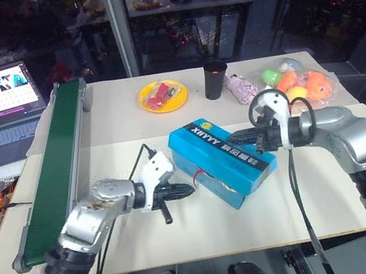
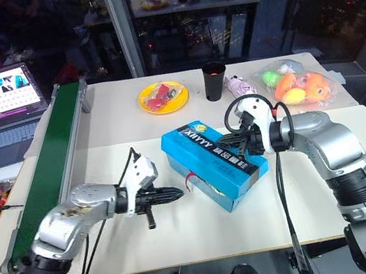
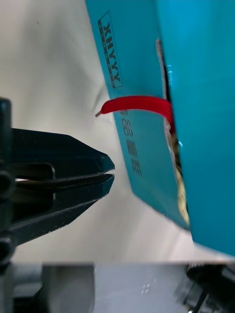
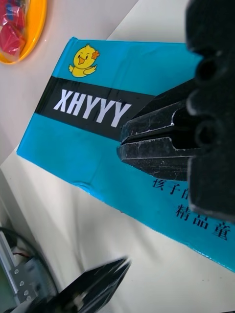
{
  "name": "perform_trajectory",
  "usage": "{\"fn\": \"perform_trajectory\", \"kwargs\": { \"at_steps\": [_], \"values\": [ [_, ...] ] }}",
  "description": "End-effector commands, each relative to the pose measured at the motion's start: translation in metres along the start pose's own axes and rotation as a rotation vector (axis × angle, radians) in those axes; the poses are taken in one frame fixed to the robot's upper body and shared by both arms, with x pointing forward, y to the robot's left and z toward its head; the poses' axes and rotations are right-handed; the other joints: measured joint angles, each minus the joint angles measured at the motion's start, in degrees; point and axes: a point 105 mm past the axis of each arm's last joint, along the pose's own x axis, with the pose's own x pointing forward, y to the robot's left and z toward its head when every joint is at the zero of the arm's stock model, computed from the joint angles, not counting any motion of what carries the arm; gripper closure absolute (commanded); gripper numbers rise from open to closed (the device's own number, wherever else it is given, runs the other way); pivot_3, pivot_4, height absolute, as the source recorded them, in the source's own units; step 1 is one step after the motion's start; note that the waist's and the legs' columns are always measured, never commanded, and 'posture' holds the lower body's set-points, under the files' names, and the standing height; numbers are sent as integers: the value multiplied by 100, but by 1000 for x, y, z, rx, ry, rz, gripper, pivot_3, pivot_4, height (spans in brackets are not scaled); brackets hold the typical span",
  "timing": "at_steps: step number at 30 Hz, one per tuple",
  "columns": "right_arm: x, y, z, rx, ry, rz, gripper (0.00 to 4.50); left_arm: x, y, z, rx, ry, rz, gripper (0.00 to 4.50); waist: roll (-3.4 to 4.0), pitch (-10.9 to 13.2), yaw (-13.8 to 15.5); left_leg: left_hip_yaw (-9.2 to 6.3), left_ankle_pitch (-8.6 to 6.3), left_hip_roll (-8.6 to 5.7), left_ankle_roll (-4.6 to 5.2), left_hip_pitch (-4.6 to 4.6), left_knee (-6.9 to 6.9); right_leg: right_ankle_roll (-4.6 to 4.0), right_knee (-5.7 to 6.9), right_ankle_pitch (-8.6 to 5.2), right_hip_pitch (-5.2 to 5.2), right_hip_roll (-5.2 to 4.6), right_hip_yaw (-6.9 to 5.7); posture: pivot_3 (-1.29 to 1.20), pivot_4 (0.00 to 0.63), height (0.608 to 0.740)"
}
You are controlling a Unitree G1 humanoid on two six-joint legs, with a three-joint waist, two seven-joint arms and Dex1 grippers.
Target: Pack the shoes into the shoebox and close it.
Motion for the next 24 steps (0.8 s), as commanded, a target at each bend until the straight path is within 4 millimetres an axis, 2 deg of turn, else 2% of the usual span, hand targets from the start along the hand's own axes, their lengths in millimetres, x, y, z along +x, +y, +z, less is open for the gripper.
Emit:
{"fn": "perform_trajectory", "kwargs": {
  "at_steps": [1, 10, 24],
  "values": [
    [-11, -1, 14, -40, -33, -29, 4500, 8, 6, 3, 56, -32, 39, 4412, 0, 0, -6, 0, 0, 0, 0, 0, 1, 0, 0, 0, 0, 0, 0, 0, 150, 736],
    [-18, 8, 8, -16, 4, -14, 4500, 25, 11, 6, 37, -105, 76, 4412, 0, 0, -3, 0, 0, -1, 0, -2, 2, 2, -3, 1, 1, -3, 1, 0, 150, 736],
    [-15, 22, 0, 11, 48, 25, 4500, 52, 12, 7, 9, -169, 85, 4412, 0, 0, -5, 0, 0, -3, 0, -2, 9, 4, -1, 6, 3, -4, 1, 0, 150, 736]
  ]
}}
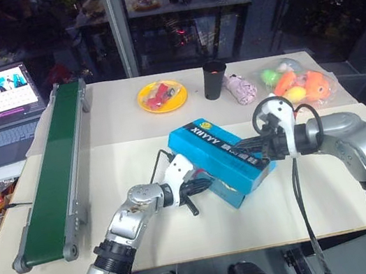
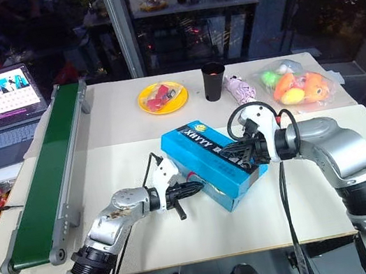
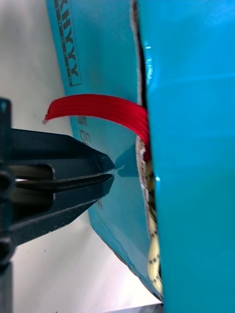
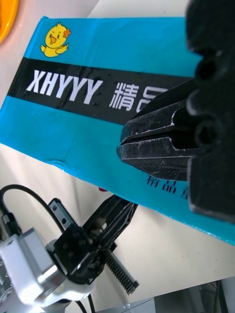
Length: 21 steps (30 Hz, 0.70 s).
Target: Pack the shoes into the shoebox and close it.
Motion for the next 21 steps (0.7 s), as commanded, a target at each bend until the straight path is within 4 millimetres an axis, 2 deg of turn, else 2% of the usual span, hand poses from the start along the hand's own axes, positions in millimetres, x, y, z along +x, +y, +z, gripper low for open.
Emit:
{"fn": "perform_trajectory", "kwargs": {
  "at_steps": [1, 11, 16, 21],
  "values": [
    [-5, 7, 8, -28, -12, 12, 4500, 4, 1, 15, 51, -53, 8, 4412, 0, 0, 0, 0, 0, 0, 0, -1, 0, 0, 0, 0, 0, 0, 0, 0, 150, 736],
    [-3, 18, -2, 3, 13, 48, 4500, 13, 9, 20, 48, -92, 57, 4412, 0, 0, 18, 0, 0, -1, 0, -4, 1, 1, -1, 1, -2, -1, 0, 0, 150, 736],
    [-1, 19, -5, 19, 14, 54, 4500, 22, 10, 25, 52, -119, 84, 4412, 0, 0, 24, 0, 0, -1, -1, -4, 2, 3, -2, 3, -1, -1, -1, 0, 150, 736],
    [2, 19, -6, 25, 14, 59, 4500, 23, 11, 31, 50, -147, 105, 4412, 0, 0, 31, 0, 0, -1, 0, -5, 2, 4, -3, 4, -1, -1, -1, 0, 150, 736]
  ]
}}
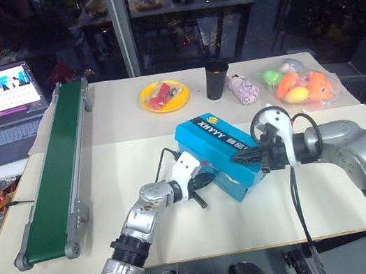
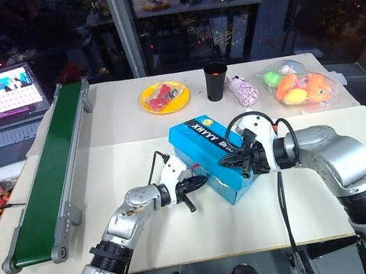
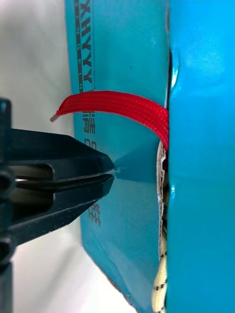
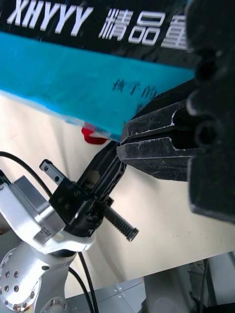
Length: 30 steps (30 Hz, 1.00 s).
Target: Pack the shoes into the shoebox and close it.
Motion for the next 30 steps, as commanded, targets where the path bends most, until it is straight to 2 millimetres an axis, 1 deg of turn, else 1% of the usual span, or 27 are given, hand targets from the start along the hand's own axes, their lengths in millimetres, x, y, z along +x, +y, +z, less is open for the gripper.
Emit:
{"fn": "perform_trajectory", "kwargs": {
  "at_steps": [1, 4, 7, 10, 12, 15, 17, 19, 21, 22, 24, 27, 30],
  "values": [
    [0, 5, 5, -7, -20, 19, 4500, 0, 5, 26, 53, -82, 29, 4412, 0, 0, 2, 0, 0, 0, 0, 0, 0, 0, 0, 0, 0, 0, 0, 0, 150, 736],
    [1, 4, 5, -5, -23, 20, 4500, -1, 7, 28, 50, -87, 48, 4412, 0, 0, 4, 0, 0, 0, 0, 0, 0, 0, 0, 0, 0, 0, 0, 0, 150, 736],
    [1, 4, 10, -7, -40, 28, 4500, -2, 7, 27, 47, -86, 52, 4412, 0, 0, 3, 0, 0, 0, 0, 0, 0, 1, 0, 0, 0, 0, 0, 0, 150, 736],
    [-4, 5, 24, -29, -65, 37, 4500, -3, 8, 26, 45, -82, 53, 4412, 0, 0, 2, 0, 0, 0, 0, 0, 0, 1, 0, 0, 0, 0, 0, 0, 150, 736],
    [-10, 5, 38, -42, -100, 48, 4500, -3, 8, 25, 41, -81, 53, 4412, 0, 0, 2, 0, 0, 0, 0, -1, 0, 1, 0, 1, -1, 0, 0, 0, 150, 736],
    [-19, -5, 51, -45, -138, 15, 4500, -3, 8, 24, 41, -79, 51, 4412, 1, 0, 2, 0, 0, 0, 0, -2, -1, 1, 0, 1, -2, 1, 0, 0, 150, 736],
    [-23, -17, 44, -38, -120, -35, 4500, -3, 7, 25, 41, -81, 48, 4412, 0, 0, 24, 0, 0, 0, 0, -2, 0, 1, -1, 1, -1, 1, -1, 0, 150, 736],
    [-24, -32, 28, -39, -71, -110, 4500, -2, 6, 26, 38, -85, 40, 4412, 0, 0, 48, -1, 0, 0, -1, -3, 0, 0, -8, 0, 1, -1, -4, 0, 150, 736],
    [-25, -47, 13, -47, -22, -184, 4500, -2, 1, 30, 28, -100, 7, 4412, 0, 0, 54, 1, 0, -2, -1, -8, -1, 0, -12, 0, 0, -3, -3, 0, 150, 736],
    [-25, -50, 10, -51, -12, -198, 4500, -3, -2, 31, 24, -106, -13, 4412, 0, 0, 55, 1, 0, -2, 0, -10, -1, 0, -13, 1, -2, -4, -3, 0, 150, 736],
    [-24, -51, 11, -54, -15, -200, 4500, -6, -5, 31, 24, -106, -29, 4412, 4, 2, 51, 1, 0, -3, 0, -18, -1, 0, -12, 2, -10, -3, -1, 0, 150, 736],
    [-24, -52, 12, -57, -19, -205, 4500, -11, -6, 30, 23, -99, -32, 4412, 8, 4, 30, -1, 0, -1, 1, -20, -4, 25, -7, 19, -15, 2, -1, 0, 150, 736],
    [-23, -54, 10, -53, -16, -213, 4500, -13, -6, 32, 19, -101, -34, 4412, 8, 4, 30, -3, 0, 0, 1, -20, -4, 30, -6, 21, -15, 4, -2, 0, 150, 736]
  ]
}}
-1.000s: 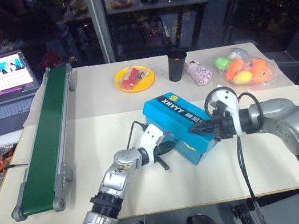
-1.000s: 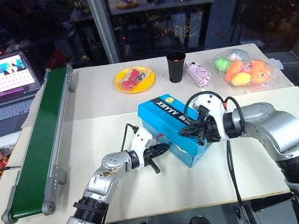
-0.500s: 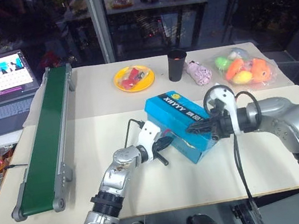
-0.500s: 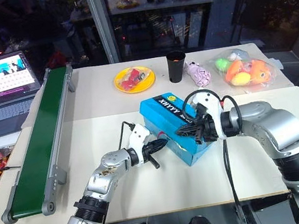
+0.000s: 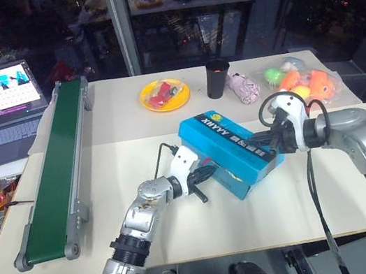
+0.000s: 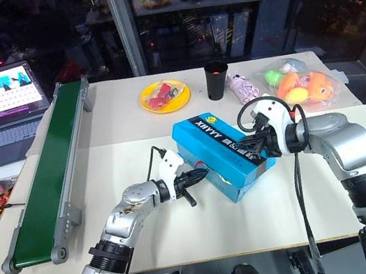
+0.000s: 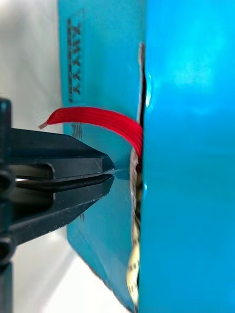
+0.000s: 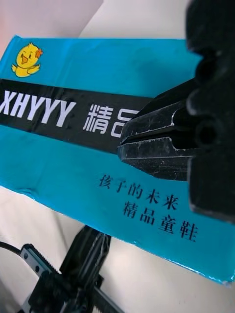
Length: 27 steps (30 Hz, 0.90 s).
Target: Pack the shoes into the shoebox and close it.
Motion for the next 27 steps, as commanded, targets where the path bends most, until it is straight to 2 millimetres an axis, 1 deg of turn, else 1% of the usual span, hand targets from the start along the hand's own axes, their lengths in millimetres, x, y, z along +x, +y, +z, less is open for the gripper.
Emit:
{"fn": "perform_trajectory", "kwargs": {
  "at_steps": [1, 5, 11, 20, 27],
  "values": [
    [-3, -4, 12, -42, -38, -26, 4500, -2, -5, 17, 13, -53, -23, 4412, 0, 0, 1, 0, 0, -1, 0, 0, 1, -1, -1, -1, 1, -1, 0, 0, 150, 736],
    [1, -2, 8, -33, -29, -17, 4500, 6, -10, 20, 9, -63, -43, 4412, 0, 0, 3, 1, 0, -2, 0, 0, 8, -14, -3, -10, 5, -3, 0, 0, 150, 736],
    [9, 13, 2, -18, -12, 43, 4500, 19, -13, 22, 10, -73, -55, 4412, 0, 0, 7, 1, 0, -3, 0, -1, 16, -17, -2, -10, 7, -4, 1, 0, 150, 736],
    [12, 33, 3, -7, -11, 106, 4500, 31, -18, 22, 4, -88, -68, 4412, 0, 0, 39, 1, 0, -4, 0, -1, 18, -16, -3, -10, 9, -5, 1, 0, 150, 736],
    [13, 38, 2, 2, -7, 110, 4500, 37, -24, 21, -2, -95, -86, 4412, 0, 0, 64, 1, 0, -5, -1, -3, 25, -16, -3, -10, 11, -6, 1, 0, 150, 736]
  ]
}}
